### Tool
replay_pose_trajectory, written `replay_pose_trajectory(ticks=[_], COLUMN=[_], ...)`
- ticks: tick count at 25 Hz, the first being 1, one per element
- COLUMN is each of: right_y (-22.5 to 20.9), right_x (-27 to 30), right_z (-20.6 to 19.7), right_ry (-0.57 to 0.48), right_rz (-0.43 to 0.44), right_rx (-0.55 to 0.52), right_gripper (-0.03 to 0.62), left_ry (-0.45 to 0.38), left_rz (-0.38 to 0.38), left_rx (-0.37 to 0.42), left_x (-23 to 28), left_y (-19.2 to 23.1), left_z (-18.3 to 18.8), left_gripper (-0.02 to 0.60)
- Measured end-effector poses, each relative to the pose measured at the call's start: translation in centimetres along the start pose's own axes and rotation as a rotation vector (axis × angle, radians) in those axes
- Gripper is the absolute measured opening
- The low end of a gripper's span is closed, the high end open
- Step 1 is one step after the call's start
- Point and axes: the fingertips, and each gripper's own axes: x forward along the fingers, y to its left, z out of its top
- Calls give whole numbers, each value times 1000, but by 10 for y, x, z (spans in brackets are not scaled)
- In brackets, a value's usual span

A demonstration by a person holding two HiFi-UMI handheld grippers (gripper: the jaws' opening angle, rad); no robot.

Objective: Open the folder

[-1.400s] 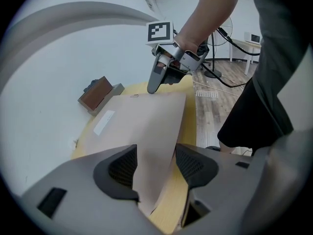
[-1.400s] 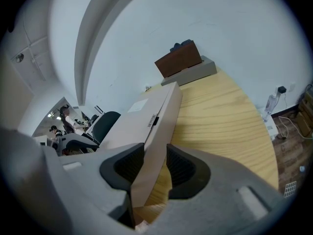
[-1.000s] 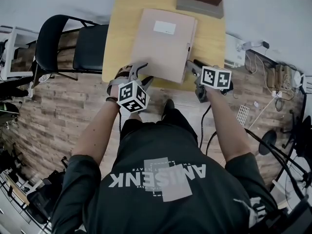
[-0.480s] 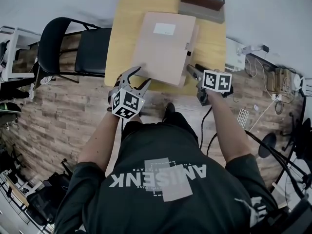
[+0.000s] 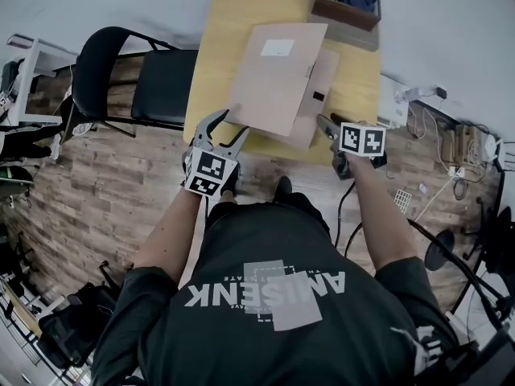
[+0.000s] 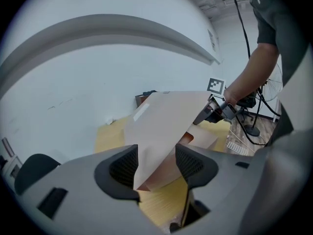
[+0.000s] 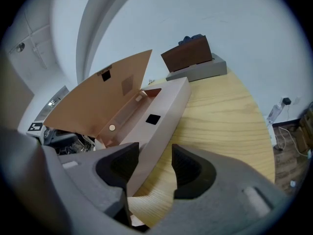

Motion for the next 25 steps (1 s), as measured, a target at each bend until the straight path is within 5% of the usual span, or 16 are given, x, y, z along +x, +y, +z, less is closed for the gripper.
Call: replay_pose_trajectory(ticks=[16,25], right_y=[12,20], right_x=[12,17], right_z=[2,4], right_ry=[39,47], right_rz=[-60,-97], right_rx=[-12,-8], right_gripper=[201,201], left_ry=[-176,-186], left_rz=[134,214], left_rx=[-508,-631], left_x=[-22,-22], left_y=[90,141], left_z=[7,-10], left_gripper=[224,224])
